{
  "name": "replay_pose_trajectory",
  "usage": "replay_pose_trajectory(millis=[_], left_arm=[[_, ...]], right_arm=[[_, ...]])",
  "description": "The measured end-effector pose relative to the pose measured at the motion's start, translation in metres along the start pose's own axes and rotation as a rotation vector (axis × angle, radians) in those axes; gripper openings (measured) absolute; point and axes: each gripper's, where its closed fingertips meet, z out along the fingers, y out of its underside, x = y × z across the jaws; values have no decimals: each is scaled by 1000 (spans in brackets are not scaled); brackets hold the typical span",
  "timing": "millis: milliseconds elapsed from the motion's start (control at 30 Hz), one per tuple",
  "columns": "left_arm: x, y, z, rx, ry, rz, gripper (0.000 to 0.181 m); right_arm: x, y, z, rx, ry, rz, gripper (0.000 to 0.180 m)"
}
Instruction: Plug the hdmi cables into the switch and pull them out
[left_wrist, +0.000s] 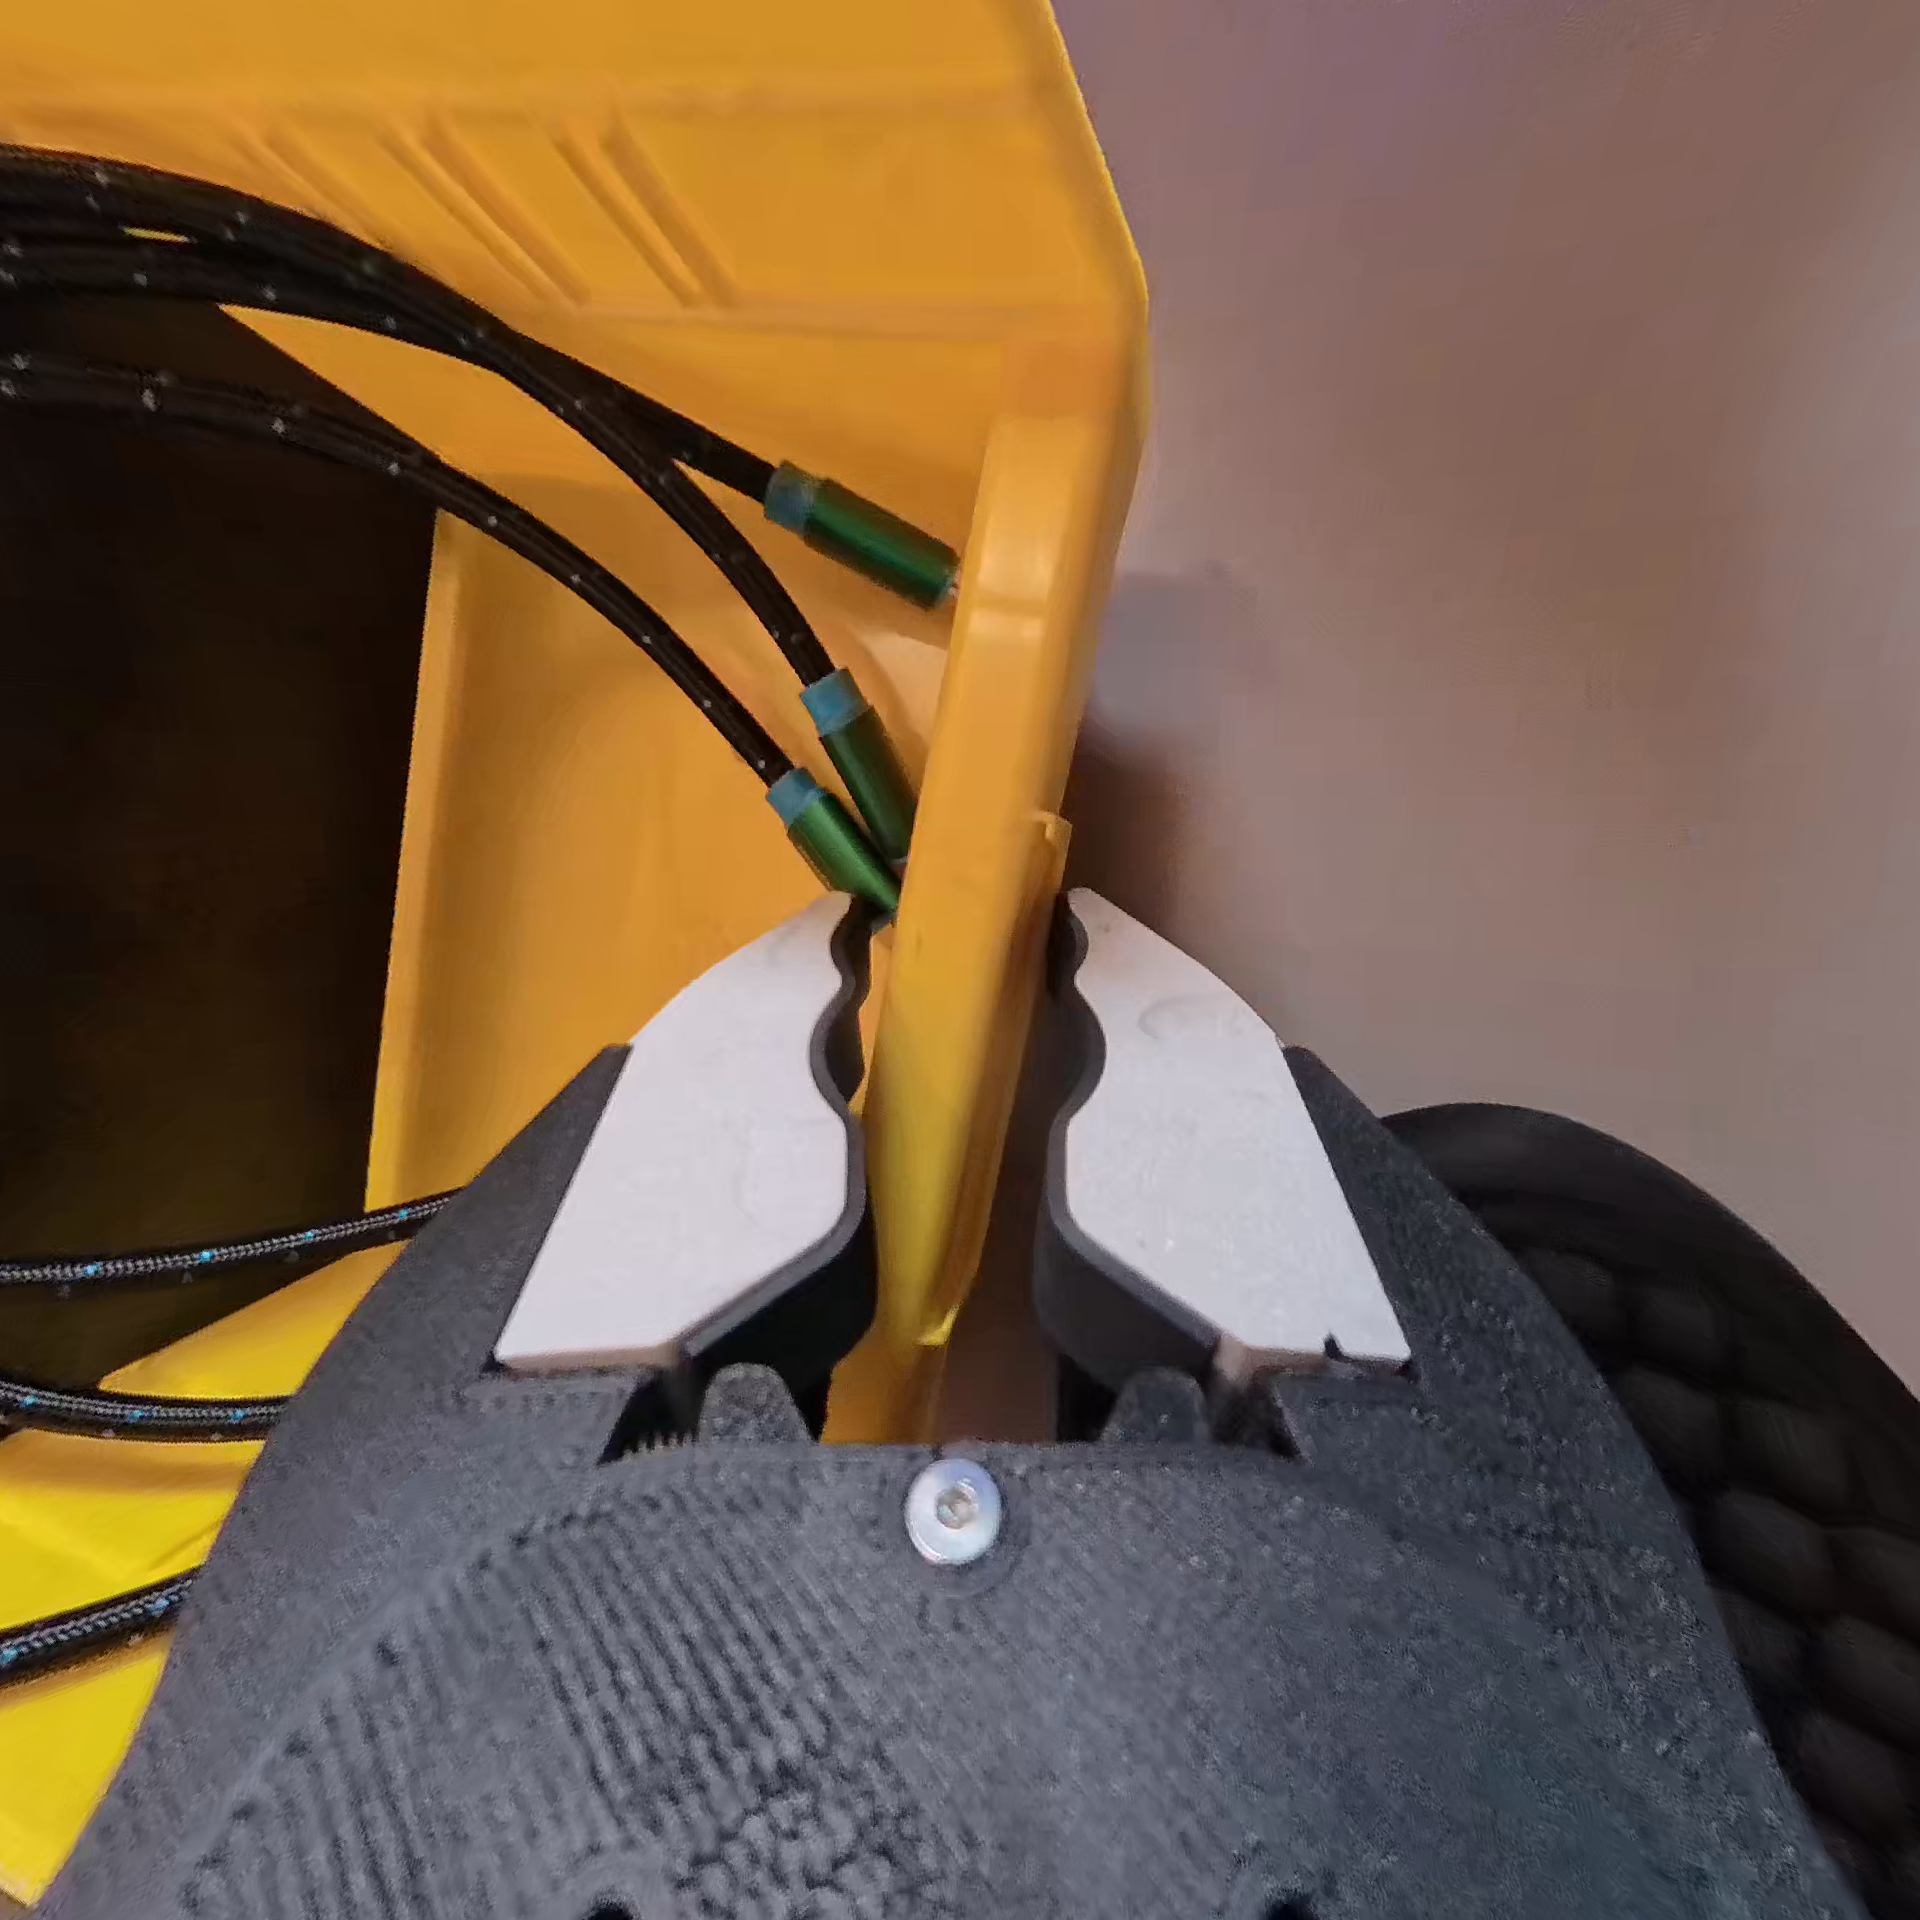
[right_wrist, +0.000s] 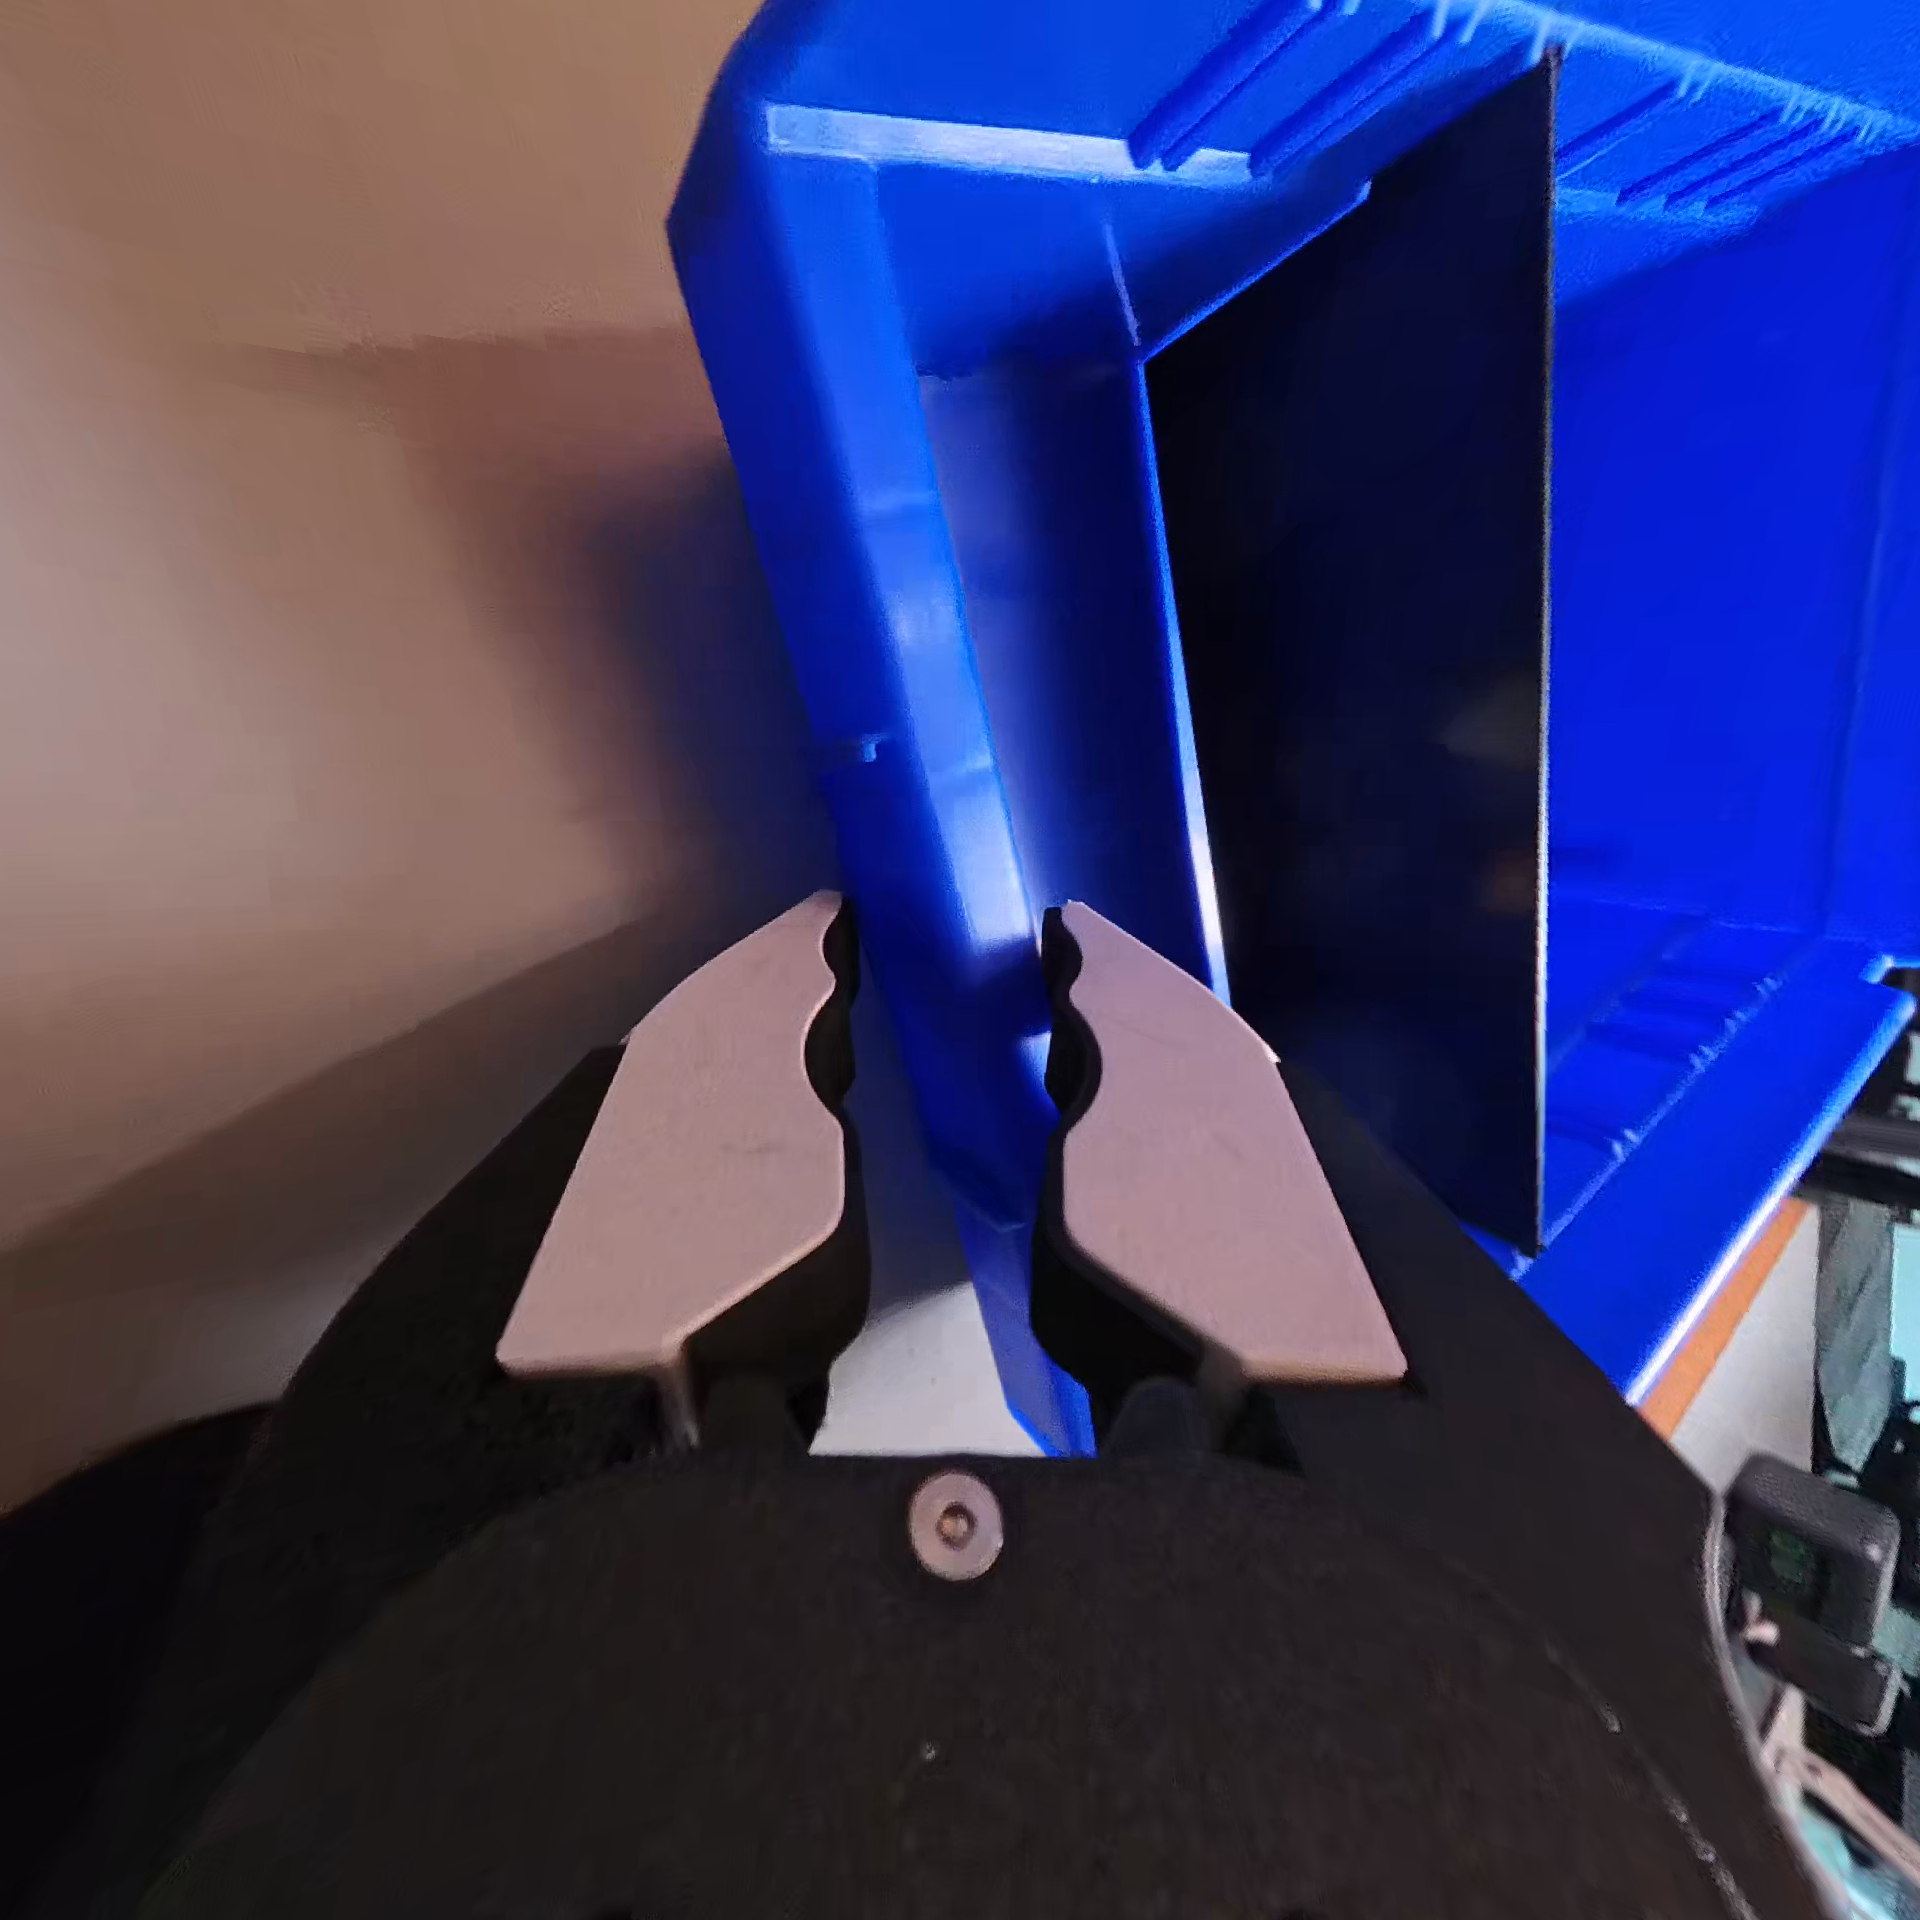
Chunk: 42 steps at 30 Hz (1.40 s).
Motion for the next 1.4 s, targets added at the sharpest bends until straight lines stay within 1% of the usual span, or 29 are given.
replay_pose_trajectory(millis=[233,633,733,900,1000,1067,1100,1167,1233,1400], left_arm=[[-28,6,5,3,-49,-44,33],[-67,12,14,10,-70,-64,33],[-74,13,15,29,-76,-81,34],[-79,13,13,51,-126,-76,38],[-80,3,-1,153,-159,-120,44],[-78,-9,-16,258,-156,-186,44],[-80,-14,-25,303,-169,-218,44],[-88,-18,-39,337,-225,-271,44],[-102,-17,-50,329,-308,-315,43],[-134,-13,-69,305,-478,-392,43]], right_arm=[[27,38,6,-84,60,24,33],[77,63,30,-153,98,104,33],[79,61,30,-132,89,133,34],[72,27,11,55,81,241,44],[71,-9,-10,285,76,383,45],[73,-31,-24,464,76,514,44],[75,-39,-29,543,80,575,43],[78,-49,-33,665,101,661,42],[77,-54,-32,733,116,701,42],[69,-54,-29,762,133,683,41]])
